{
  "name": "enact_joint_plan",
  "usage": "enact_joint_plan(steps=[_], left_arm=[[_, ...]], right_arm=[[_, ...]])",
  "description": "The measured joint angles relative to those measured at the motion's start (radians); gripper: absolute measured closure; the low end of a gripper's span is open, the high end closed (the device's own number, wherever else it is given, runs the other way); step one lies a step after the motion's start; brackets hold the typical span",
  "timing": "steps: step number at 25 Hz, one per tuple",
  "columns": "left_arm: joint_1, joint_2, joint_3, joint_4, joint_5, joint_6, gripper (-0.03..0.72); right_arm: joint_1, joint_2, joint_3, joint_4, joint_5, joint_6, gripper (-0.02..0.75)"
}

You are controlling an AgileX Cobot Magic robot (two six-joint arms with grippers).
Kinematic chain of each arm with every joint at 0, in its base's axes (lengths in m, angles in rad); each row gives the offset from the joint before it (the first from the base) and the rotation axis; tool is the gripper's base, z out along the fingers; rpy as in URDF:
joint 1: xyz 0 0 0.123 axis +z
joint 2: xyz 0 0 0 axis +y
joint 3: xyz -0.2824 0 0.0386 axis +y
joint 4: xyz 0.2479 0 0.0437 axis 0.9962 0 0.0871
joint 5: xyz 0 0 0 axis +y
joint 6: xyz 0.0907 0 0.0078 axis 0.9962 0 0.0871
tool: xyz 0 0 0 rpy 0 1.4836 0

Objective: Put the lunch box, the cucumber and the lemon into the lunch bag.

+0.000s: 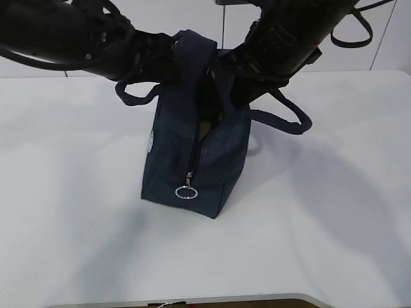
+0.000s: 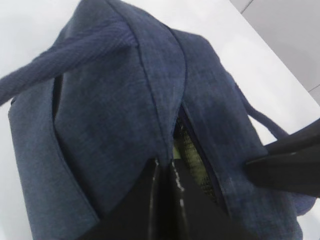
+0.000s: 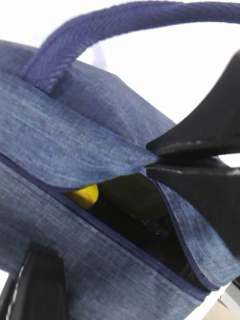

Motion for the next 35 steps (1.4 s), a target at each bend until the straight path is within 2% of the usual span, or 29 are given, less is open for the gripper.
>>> enact_joint_plan(steps=[3, 10, 20, 32, 35], left_arm=[[0.0, 0.019, 0.0, 0.009, 0.011, -0.015, 0.701], [0.0, 0.04, 0.0, 0.154, 0.015, -0.135, 0.701], [0.0, 0.054, 0.0, 0.168, -0.029, -0.199, 0.701], [0.0, 0.054, 0.0, 0.209, -0.051, -0.205, 0.701], [0.0, 0.056, 0.0, 0.211, -0.051, -0.205, 0.701]], right_arm=[[0.0, 0.0, 0.0, 0.001, -0.012, -0.008, 0.724], [0.0, 0.0, 0.0, 0.004, -0.028, -0.077, 0.724], [0.0, 0.019, 0.0, 0.032, -0.088, -0.158, 0.725], [-0.002, 0.037, -0.013, 0.05, -0.097, -0.166, 0.724], [-0.002, 0.037, -0.041, 0.05, -0.058, -0.166, 0.689]])
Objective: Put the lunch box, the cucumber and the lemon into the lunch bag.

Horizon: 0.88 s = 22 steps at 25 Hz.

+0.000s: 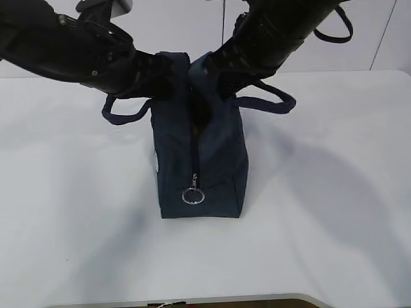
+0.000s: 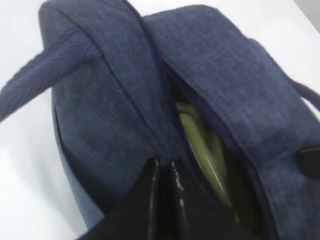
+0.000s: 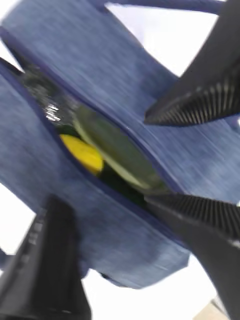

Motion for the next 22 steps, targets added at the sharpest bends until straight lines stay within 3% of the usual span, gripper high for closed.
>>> enact_joint_plan(steps=[6, 8, 22], left_arm=[[0.0, 0.015, 0.0, -0.004, -0.001, 0.0, 0.701], [0.0, 0.016, 0.0, -0.004, -0.001, 0.0, 0.701], [0.0, 0.016, 0.0, -0.005, -0.003, 0.0, 0.701]], right_arm=[[0.0, 0.0, -0.062, 0.009, 0.051, -0.012, 0.413], [0.0, 0.0, -0.072, 0.009, 0.089, -0.014, 0.371], [0.0, -0.129, -0.048, 0.11, 0.182, -0.144, 0.346]])
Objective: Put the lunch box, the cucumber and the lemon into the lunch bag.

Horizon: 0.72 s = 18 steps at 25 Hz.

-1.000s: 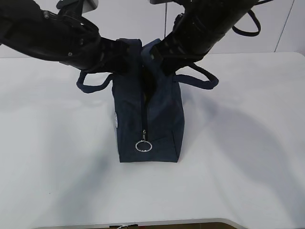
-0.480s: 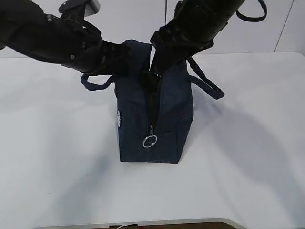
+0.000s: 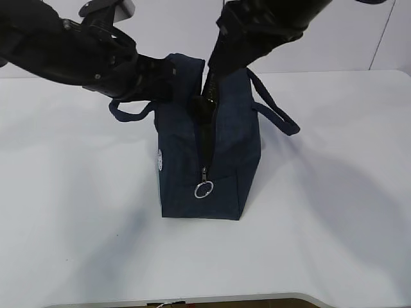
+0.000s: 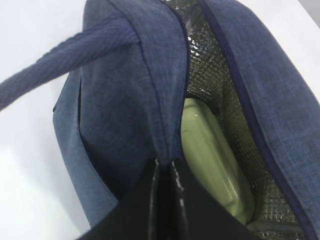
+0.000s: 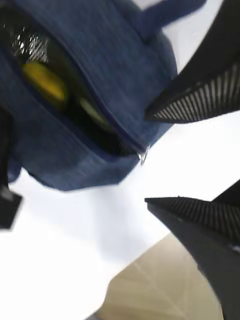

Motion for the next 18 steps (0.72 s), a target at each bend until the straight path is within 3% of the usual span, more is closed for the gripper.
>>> enact_joint_plan(steps=[6, 11, 18], left_arm=[[0.0, 0.0, 0.0, 0.0, 0.0, 0.0, 0.701], [0.0, 0.0, 0.0, 0.0, 0.0, 0.0, 0.701], [0.0, 0.0, 0.0, 0.0, 0.0, 0.0, 0.701]], right_arm=[[0.0, -0.092, 0.233, 0.065, -0.12, -0.044, 0.346], [0.0, -0.214, 0.476, 0.267, -0.281, -0.244, 0.346], [0.0, -0.245, 0.704, 0.497, -0.337, -0.603, 0.346]])
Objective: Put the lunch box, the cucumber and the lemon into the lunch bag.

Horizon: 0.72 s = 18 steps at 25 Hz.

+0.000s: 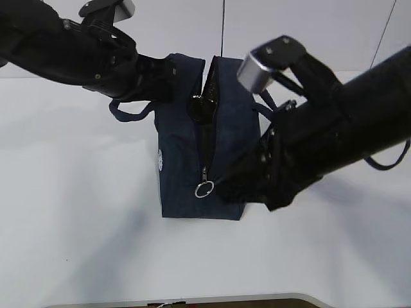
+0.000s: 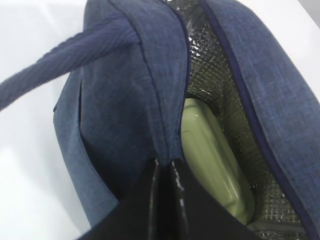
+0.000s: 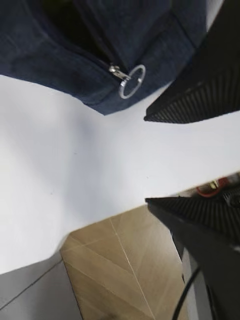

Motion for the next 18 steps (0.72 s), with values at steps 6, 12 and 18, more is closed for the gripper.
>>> enact_joint_plan(steps=[6, 12, 18], left_arm=[[0.0, 0.0, 0.0, 0.0, 0.0, 0.0, 0.701], [0.0, 0.0, 0.0, -0.001, 0.0, 0.0, 0.701], [0.0, 0.0, 0.0, -0.002, 0.0, 0.0, 0.701]], right_arm=[[0.0, 0.0, 0.104, 0.215, -0.085, -0.367, 0.346], [0.0, 0.039, 0.112, 0.264, -0.152, -0.453, 0.346], [0.0, 0.098, 0.112, 0.304, -0.171, -0.459, 0.346]])
